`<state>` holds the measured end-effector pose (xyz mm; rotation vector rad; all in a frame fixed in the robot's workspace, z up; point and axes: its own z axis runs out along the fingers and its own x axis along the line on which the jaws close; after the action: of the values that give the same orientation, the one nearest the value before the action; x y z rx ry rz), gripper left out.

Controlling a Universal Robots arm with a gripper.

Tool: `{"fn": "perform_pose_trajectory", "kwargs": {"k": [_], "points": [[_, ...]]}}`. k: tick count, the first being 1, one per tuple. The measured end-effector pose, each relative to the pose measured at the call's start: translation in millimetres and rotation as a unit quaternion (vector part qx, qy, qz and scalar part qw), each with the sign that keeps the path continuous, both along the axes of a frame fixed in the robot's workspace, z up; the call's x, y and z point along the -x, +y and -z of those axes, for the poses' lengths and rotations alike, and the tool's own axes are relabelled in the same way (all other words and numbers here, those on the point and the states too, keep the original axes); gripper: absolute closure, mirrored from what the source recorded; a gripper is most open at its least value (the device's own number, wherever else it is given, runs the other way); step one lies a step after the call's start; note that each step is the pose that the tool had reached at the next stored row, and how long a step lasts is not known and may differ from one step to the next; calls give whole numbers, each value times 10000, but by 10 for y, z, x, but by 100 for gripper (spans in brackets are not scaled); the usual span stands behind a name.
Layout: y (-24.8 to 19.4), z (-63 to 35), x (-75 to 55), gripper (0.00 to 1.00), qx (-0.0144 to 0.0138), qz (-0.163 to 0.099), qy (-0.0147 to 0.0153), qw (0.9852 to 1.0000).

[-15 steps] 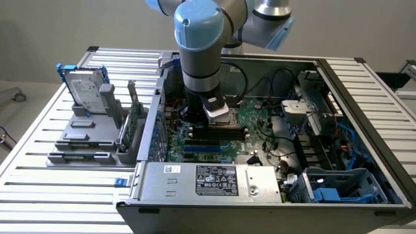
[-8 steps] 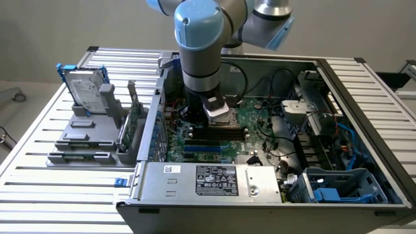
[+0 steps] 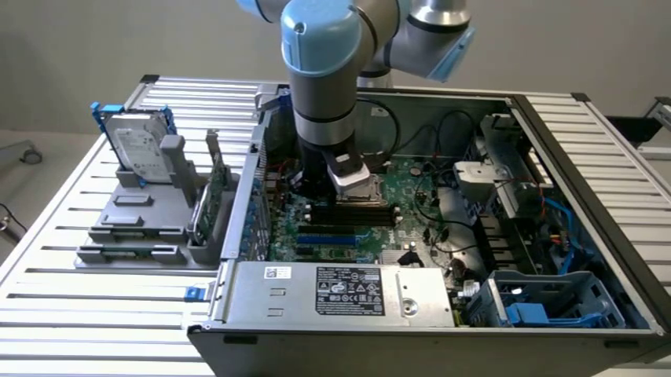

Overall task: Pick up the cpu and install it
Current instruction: 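Install the first cpu locking lever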

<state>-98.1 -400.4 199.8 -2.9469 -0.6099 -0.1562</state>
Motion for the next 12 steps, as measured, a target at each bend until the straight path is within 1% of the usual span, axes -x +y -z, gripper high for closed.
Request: {"fn": "perform_pose_trajectory", "kwargs": {"k": [2,3,6,12], "points": [[6,-33,-3,89,-6,0,-4,10000],[5,-58,-2,89,-1,0,-3,10000],[7,-140,-3,89,0,0,-4,10000],[12,-396,-3,89,0,0,-4,10000]]}}
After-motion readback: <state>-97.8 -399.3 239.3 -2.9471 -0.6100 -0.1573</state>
